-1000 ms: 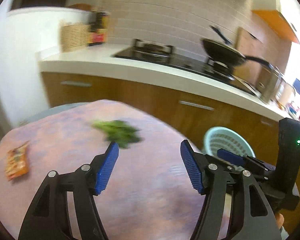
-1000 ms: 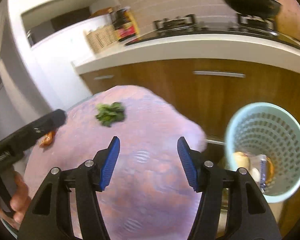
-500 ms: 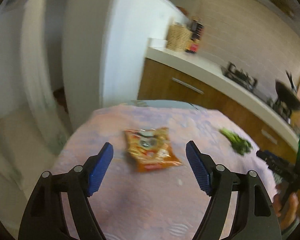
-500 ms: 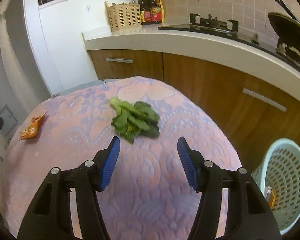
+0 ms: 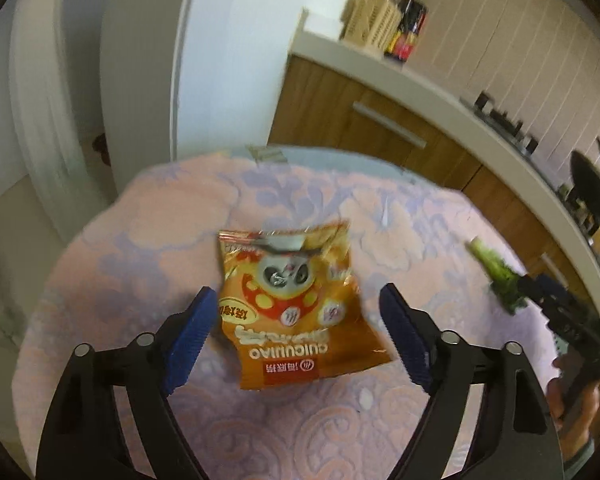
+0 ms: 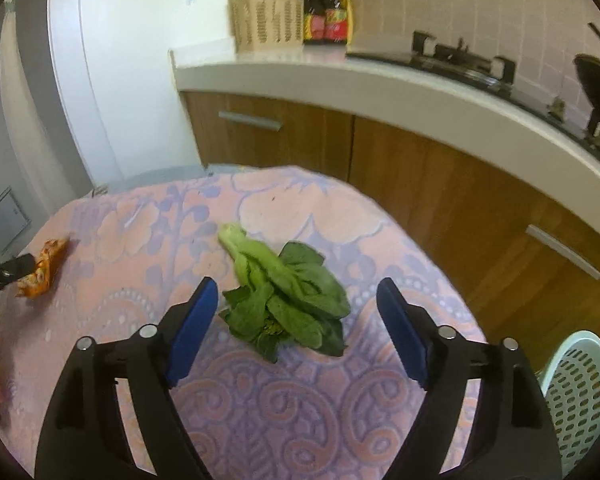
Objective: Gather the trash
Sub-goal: 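Grasp the orange snack bag with the left tool while the right tool grasps the bok choy, then carry the snack bag and bok choy to the wastebasket and release both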
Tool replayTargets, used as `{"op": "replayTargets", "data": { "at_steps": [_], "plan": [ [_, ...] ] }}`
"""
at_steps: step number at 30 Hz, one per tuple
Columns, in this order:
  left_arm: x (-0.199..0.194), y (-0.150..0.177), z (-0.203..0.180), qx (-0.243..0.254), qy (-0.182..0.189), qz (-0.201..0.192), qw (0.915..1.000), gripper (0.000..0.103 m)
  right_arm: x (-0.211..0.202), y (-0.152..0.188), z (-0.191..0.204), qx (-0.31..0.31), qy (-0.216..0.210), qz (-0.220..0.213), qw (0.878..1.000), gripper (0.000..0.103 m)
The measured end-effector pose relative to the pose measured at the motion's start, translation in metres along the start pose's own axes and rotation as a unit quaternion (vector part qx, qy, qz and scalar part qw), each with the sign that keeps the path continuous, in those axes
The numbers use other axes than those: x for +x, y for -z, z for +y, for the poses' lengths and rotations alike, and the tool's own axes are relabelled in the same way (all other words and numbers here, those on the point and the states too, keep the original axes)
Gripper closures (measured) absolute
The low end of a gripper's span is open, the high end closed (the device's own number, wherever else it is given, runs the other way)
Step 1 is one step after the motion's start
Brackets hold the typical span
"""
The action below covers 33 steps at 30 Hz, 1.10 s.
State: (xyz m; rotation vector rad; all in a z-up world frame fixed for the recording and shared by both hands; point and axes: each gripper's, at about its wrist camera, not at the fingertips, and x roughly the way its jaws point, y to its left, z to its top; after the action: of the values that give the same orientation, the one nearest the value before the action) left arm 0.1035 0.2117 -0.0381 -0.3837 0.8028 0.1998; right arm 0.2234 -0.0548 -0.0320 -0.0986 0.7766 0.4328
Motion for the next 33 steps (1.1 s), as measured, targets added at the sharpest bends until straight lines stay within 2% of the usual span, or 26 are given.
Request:
{"op": "replayTargets", "data": {
  "at_steps": [2, 3, 4, 6, 7, 8, 9, 10, 11, 13, 16, 18, 21, 27, 31, 33],
  "plan": [
    [0.006, 0.005, -0.001, 0.008, -0.007, 0.009, 0.9999, 0.026, 0.013, -0.002, 0.000, -0.002, -0.004, 0.034, 0.999, 0.023],
    [0.006, 0.007, -0.007, 0.025, -0.027, 0.007, 0.9993, 0.034, 0.020, -0.002, 0.001, -0.003, -0.002, 0.052, 0.999, 0.023],
    [0.009, 0.006, -0.008, 0.033, -0.032, 0.009, 0.9989, 0.038, 0.026, -0.003, 0.002, -0.004, 0.000, 0.065, 0.998, 0.023],
    [0.008, 0.009, -0.013, 0.042, -0.046, 0.004, 0.9981, 0.040, 0.029, -0.004, 0.005, -0.013, 0.016, 0.068, 0.997, 0.023],
    [0.007, 0.009, -0.015, 0.046, -0.047, 0.000, 0.9978, 0.044, 0.028, -0.004, 0.007, -0.017, 0.018, 0.067, 0.997, 0.029],
    [0.005, 0.011, -0.017, 0.054, -0.053, -0.006, 0.9971, 0.046, 0.027, -0.003, 0.010, -0.023, 0.019, 0.064, 0.997, 0.043],
    [0.002, 0.013, -0.020, 0.061, -0.060, -0.013, 0.9962, 0.049, 0.024, -0.002, 0.013, -0.029, 0.020, 0.056, 0.998, 0.051],
    [0.001, 0.013, -0.021, 0.066, -0.064, -0.019, 0.9956, 0.054, 0.022, -0.001, 0.015, -0.032, 0.017, 0.054, 0.998, 0.071],
    [-0.002, 0.014, -0.024, 0.073, -0.066, -0.026, 0.9948, 0.056, 0.020, 0.000, 0.017, -0.037, 0.020, 0.050, 0.998, 0.077],
    [-0.008, 0.016, -0.027, 0.081, -0.064, -0.036, 0.9940, 0.066, 0.013, 0.002, 0.021, -0.045, 0.027, 0.035, 0.998, 0.082],
    [-0.015, 0.017, -0.029, 0.087, -0.059, -0.047, 0.9933, 0.069, -0.004, 0.004, 0.018, -0.042, 0.016, -0.001, 0.999, 0.084],
    [-0.021, 0.018, -0.030, 0.088, -0.043, -0.053, 0.9938, 0.069, -0.020, 0.007, 0.011, -0.026, 0.006, -0.024, 0.999, 0.084],
    [-0.032, 0.021, -0.042, 0.101, -0.028, -0.064, 0.9925, 0.070, -0.033, 0.015, -0.001, 0.004, -0.005, -0.029, 1.000, 0.084],
    [-0.068, 0.033, -0.094, 0.162, 0.007, -0.095, 0.9822, 0.070, -0.090, 0.046, -0.040, 0.076, -0.048, -0.054, 0.994, 0.084],
    [-0.085, 0.041, -0.140, 0.194, 0.044, -0.105, 0.9745, 0.070, -0.136, 0.059, -0.061, 0.094, -0.040, -0.084, 0.991, 0.084],
    [-0.093, 0.045, -0.166, 0.209, 0.066, -0.110, 0.9693, 0.070, -0.163, 0.065, -0.073, 0.090, -0.006, -0.106, 0.990, 0.084]
  ]
}}
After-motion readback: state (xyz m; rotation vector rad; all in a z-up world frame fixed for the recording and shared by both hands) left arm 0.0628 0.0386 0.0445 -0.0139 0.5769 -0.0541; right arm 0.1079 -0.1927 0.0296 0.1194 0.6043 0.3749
